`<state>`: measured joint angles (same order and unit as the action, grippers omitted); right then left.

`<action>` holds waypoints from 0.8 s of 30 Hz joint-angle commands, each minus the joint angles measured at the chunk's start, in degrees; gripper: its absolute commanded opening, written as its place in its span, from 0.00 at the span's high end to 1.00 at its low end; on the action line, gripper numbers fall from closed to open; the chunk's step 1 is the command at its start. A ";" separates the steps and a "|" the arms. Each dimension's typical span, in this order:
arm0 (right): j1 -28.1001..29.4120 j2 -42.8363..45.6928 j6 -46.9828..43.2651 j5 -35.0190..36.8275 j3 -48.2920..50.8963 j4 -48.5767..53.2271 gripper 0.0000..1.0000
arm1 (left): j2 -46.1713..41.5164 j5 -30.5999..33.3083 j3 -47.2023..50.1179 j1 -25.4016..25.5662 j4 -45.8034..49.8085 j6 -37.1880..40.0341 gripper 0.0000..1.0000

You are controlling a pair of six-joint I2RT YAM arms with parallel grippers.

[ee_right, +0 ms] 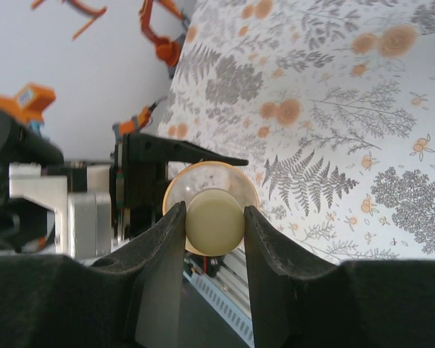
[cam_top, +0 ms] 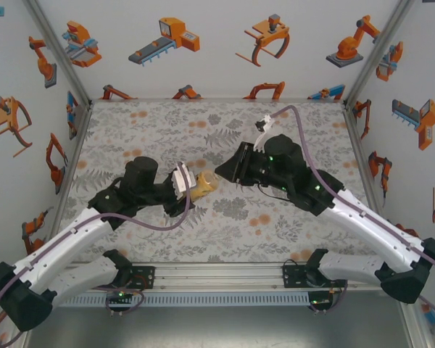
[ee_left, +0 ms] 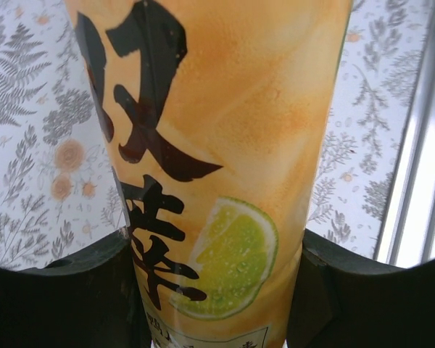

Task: Screw on the bottle caps

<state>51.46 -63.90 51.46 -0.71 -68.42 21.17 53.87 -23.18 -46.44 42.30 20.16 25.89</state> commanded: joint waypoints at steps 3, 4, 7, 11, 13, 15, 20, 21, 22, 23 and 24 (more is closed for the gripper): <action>1.31 -2.72 7.05 0.87 -0.10 1.26 0.99 | 0.52 -0.41 -4.19 2.03 -14.18 -1.29 1.00; 1.35 -2.65 6.66 0.72 -0.11 1.09 0.97 | 0.69 -0.83 -4.19 2.08 -14.11 -1.07 1.00; 1.35 -2.08 2.73 -0.69 -0.61 0.94 0.84 | 1.25 -2.62 -4.17 2.15 -14.02 -0.19 1.00; 1.35 0.18 -6.46 -4.01 -1.23 0.86 0.55 | 1.59 -6.60 -4.69 2.09 -12.08 -0.10 1.00; 1.32 1.79 -11.24 -5.44 -1.63 0.83 0.47 | 1.37 -8.33 -4.59 2.22 -11.06 -0.46 1.00; 1.27 3.77 -16.59 -7.13 -1.73 0.19 0.41 | 0.87 -9.62 -4.41 2.29 -9.56 -0.58 1.00; 1.27 7.86 -32.02 -13.77 -1.30 -1.13 0.39 | -0.50 -12.40 -4.44 2.36 -3.96 0.38 1.00; 1.28 8.48 -34.30 -14.95 -1.12 -1.29 0.39 | -0.60 -13.08 -4.66 2.40 -2.57 0.55 1.00; 1.25 9.30 -37.18 -16.50 -1.01 -1.31 0.39 | -0.84 -13.76 -4.88 2.35 -1.11 0.96 1.00; 1.27 9.92 -39.86 -18.04 -0.99 -1.02 0.38 | -0.99 -14.43 -5.10 2.42 0.41 1.32 1.00; 1.27 10.37 -42.09 -19.29 -1.16 -0.51 0.38 | -1.23 -14.94 -5.15 2.37 1.61 1.64 1.00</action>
<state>52.34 -55.27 21.61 -13.85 -69.17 20.67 53.71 -33.69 -49.45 44.56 17.47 25.78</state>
